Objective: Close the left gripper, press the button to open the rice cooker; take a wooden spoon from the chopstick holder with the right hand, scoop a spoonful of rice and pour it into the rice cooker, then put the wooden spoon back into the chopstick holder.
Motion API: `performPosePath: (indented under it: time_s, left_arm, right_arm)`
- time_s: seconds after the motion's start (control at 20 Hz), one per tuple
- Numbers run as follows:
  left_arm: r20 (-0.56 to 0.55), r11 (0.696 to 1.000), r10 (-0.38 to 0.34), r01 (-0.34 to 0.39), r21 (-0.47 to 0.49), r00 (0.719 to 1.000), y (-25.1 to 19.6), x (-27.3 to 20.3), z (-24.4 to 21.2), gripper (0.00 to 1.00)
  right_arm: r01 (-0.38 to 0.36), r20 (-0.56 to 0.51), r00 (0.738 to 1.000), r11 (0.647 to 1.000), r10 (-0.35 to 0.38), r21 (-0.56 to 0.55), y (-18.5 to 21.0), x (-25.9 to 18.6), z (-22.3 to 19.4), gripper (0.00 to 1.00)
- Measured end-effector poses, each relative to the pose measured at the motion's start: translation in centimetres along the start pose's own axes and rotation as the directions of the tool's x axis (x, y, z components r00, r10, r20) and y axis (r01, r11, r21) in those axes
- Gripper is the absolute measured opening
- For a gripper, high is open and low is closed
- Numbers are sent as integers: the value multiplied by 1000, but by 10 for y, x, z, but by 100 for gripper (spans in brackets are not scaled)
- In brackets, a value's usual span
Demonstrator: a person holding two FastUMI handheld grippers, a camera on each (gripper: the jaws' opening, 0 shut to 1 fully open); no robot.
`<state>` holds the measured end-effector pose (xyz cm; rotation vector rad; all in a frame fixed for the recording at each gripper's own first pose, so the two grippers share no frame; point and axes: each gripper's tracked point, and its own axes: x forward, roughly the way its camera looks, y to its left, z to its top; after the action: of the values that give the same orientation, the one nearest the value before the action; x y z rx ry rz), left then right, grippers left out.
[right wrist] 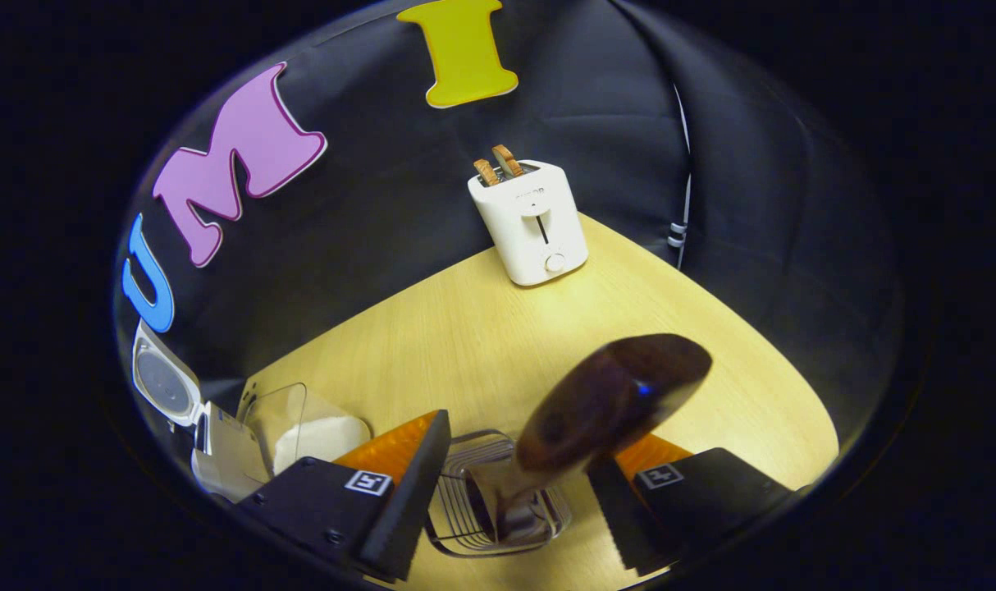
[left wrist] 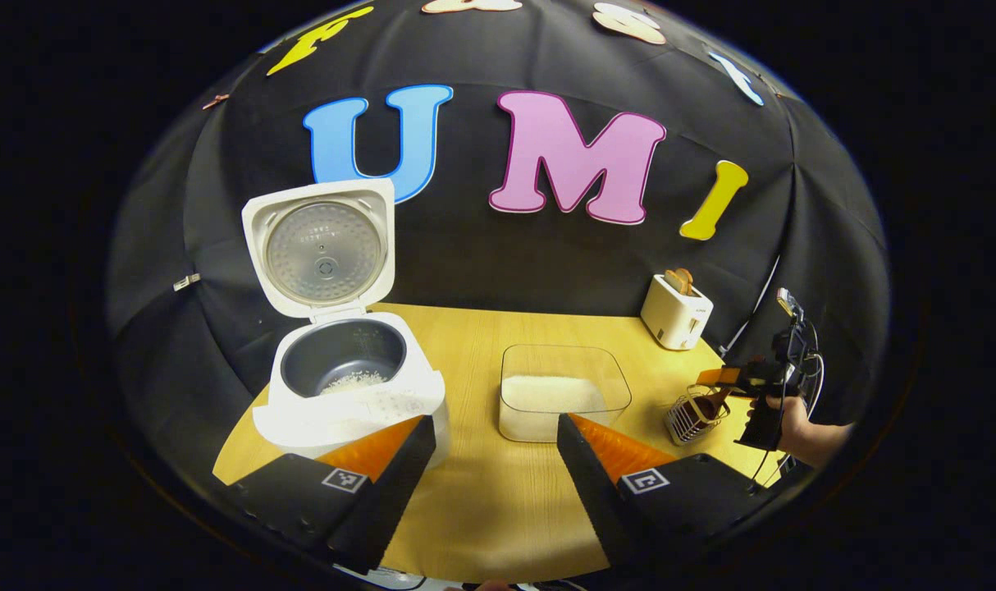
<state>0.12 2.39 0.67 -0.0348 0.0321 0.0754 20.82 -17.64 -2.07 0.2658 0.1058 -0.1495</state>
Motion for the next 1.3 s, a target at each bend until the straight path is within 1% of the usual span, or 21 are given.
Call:
performPosePath:
  time_s: [0.05,0.1,0.15,0.2,0.25,0.3,0.35,0.4,0.45,0.55,0.65,0.85,1.0,1.1,1.2,1.3]
  left_arm:
    - [-5,1000,0,0,1,1000,-1,2,-2,96]
    - [-7,1000,0,0,3,1000,-3,3,-2,96]
    - [-9,1000,-3,3,6,1000,-5,4,-3,96]
    - [-10,1000,-8,8,10,1000,-7,4,-2,96]
    - [-10,1000,-13,13,15,1000,-9,5,-2,96]
    - [-11,1000,-19,19,21,1000,-11,6,-1,96]
    - [-12,999,-23,24,27,1000,-12,7,-1,96]
    - [-11,999,-28,29,33,1000,-13,7,0,96]
    - [-9,999,-34,34,38,999,-13,7,0,96]
    - [-1,998,-49,49,40,999,-14,8,2,96]
    - [9,998,-60,59,36,998,-9,8,5,96]
    - [42,997,-79,78,9,996,7,7,12,96]
    - [70,996,-76,78,-31,995,30,2,19,96]
    - [100,998,-66,68,-18,993,44,-1,25,96]
    - [119,997,-75,77,-12,990,54,-4,28,95]
    - [129,995,-92,96,-26,987,63,-7,32,95]
  right_arm:
    - [-1,4,1000,1000,0,8,0,2,2,63]
    - [-2,1,1000,1000,2,14,0,4,2,72]
    - [-10,-1,1000,1000,10,26,2,5,2,59]
    - [-3,-3,1000,999,3,33,1,5,4,36]
    - [4,7,1000,999,-4,40,-1,5,7,28]
    - [33,6,999,999,-33,36,-4,3,8,20]
    - [32,3,999,999,-32,28,-3,4,8,23]
    - [29,-1,1000,999,-29,18,-2,3,6,13]
    - [29,6,1000,1000,-29,7,1,-1,9,21]
    - [26,33,999,1000,-26,-11,6,-10,17,21]
    - [44,60,997,998,-42,-43,11,-21,30,21]
    - [58,133,990,996,-49,-67,35,-48,71,20]
    - [36,186,982,997,-24,-63,68,-68,100,20]
    - [30,205,979,996,-12,-86,92,-75,107,20]
    - [5,203,979,995,15,-99,124,-77,104,20]
    - [-20,186,982,993,42,-117,156,-73,89,21]
